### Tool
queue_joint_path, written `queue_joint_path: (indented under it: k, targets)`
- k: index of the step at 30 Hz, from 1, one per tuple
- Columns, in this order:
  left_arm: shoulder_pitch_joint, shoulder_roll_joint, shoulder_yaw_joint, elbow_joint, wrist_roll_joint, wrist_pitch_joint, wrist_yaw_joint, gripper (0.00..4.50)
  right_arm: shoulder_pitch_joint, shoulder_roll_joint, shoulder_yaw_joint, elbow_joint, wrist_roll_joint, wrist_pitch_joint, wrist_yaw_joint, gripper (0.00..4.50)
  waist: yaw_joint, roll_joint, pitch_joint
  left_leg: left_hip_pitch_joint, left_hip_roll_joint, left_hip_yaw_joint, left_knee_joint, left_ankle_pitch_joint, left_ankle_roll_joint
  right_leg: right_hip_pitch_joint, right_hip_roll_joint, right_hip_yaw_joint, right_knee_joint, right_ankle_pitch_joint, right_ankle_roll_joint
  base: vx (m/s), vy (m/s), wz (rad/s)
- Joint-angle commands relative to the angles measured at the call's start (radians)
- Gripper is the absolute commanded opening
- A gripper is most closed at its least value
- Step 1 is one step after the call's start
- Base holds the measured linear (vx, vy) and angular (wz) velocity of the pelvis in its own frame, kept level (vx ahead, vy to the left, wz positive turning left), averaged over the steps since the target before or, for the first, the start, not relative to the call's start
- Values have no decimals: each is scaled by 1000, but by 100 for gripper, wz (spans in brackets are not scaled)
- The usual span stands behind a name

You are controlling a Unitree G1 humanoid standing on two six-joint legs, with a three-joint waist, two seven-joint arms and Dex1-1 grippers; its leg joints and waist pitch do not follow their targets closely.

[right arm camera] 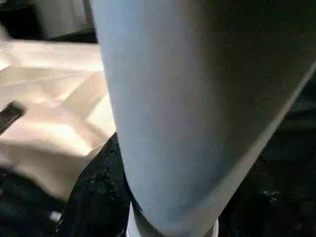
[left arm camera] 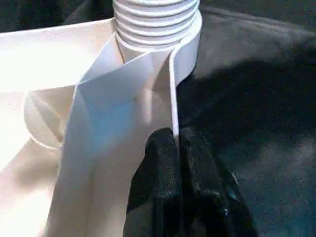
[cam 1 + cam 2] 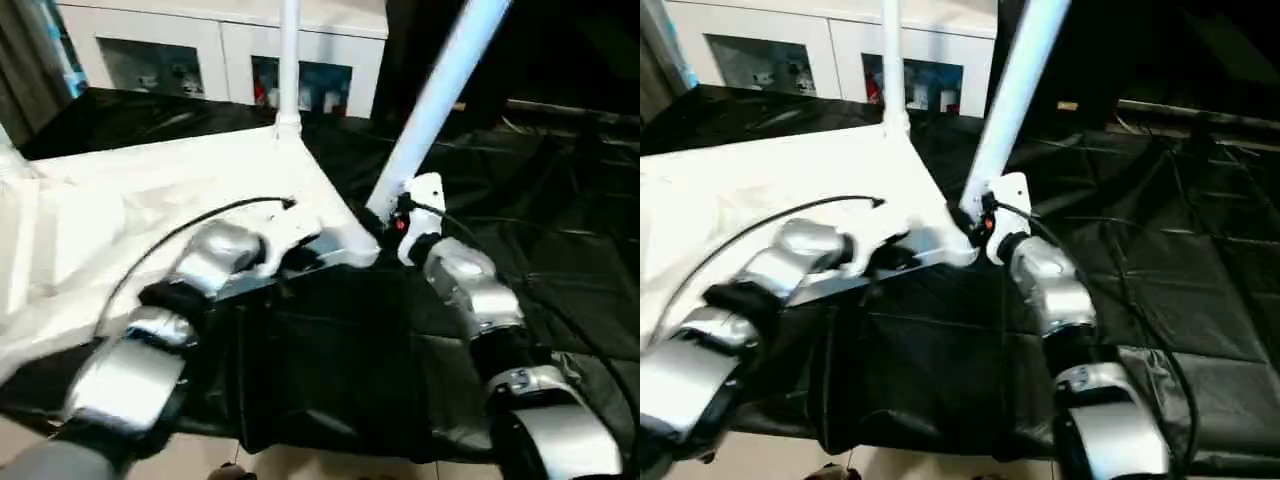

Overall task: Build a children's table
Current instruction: Insert table leg to table base

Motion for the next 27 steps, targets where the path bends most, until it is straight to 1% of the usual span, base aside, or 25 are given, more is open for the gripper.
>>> queue_joint_path:
  k: [1, 3, 4, 6, 7, 11, 13, 17, 26, 27]
  targets:
    - [-21, 9, -7, -106, -44, -81, -108, 0, 34, -34, 51, 68, -25, 105, 76, 188, 2, 11, -71, 26, 21, -11, -65, -279, 11, 57, -45, 28, -58, -128, -255, 0, 0, 0]
    - [-2, 35, -11, -132, -70, -110, -220, 0, 15, -91, 82, 49, -15, 147, 229, 188, 8, 14, -71, 27, 23, -7, -64, -270, 14, 57, -40, 28, -55, -109, -262, 0, 0, 0]
    - [4, 42, -9, -141, -82, -117, -257, 0, 10, -113, 97, 42, -13, 158, 288, 188, 12, 15, -72, 26, 25, -5, -62, -259, 15, 56, -39, 27, -49, -80, -268, 0, 0, 0]
    - [10, 47, -5, -153, -97, -117, -292, 0, 11, -145, 131, 32, -21, 158, 379, 188, 14, 13, -72, 25, 26, -4, -61, -255, 19, 57, -41, 27, -47, -64, -275, 0, 0, 0]
    - [10, 48, -4, -155, -99, -117, -295, 0, 11, -148, 135, 31, -22, 157, 388, 188, 19, 14, -72, 26, 27, -3, -60, -253, 21, 54, -43, 27, -47, -63, -281, 0, 0, 0]
    - [16, 59, 0, -162, -110, -128, -327, 0, 21, -183, 176, 19, -34, 141, 506, 188, 30, 14, -71, 31, 28, -3, -61, -280, 5, 51, -46, 28, -52, -121, -272, 0, 0, 0]
    - [16, 63, 3, -156, -109, -139, -335, 0, 30, -195, 191, 4, -32, 138, 553, 188, 33, 12, -70, 30, 28, -5, -63, -294, -4, 50, -46, 28, -53, -141, -265, 0, 0, 0]
    - [18, 72, 5, -156, -109, -148, -349, 0, 44, -201, 203, -17, -20, 137, 587, 188, 39, 13, -72, 30, 27, -6, -63, -289, -7, 50, -48, 28, -53, -149, -256, 0, 0, 0]
    - [19, 74, 5, -158, -109, -147, -351, 0, 47, -200, 204, -17, -21, 133, 588, 188, 40, 13, -73, 30, 27, -6, -62, -285, -12, 49, -46, 27, -50, -133, -261, 0, 0, 0]
    - [-1, 60, 8, -133, -87, -111, -281, 0, 40, -168, 174, 13, -27, 128, 472, 188, 40, 15, -73, 30, 27, -6, -63, -287, -12, 49, -46, 27, -51, -135, -261, 0, 0, 0]
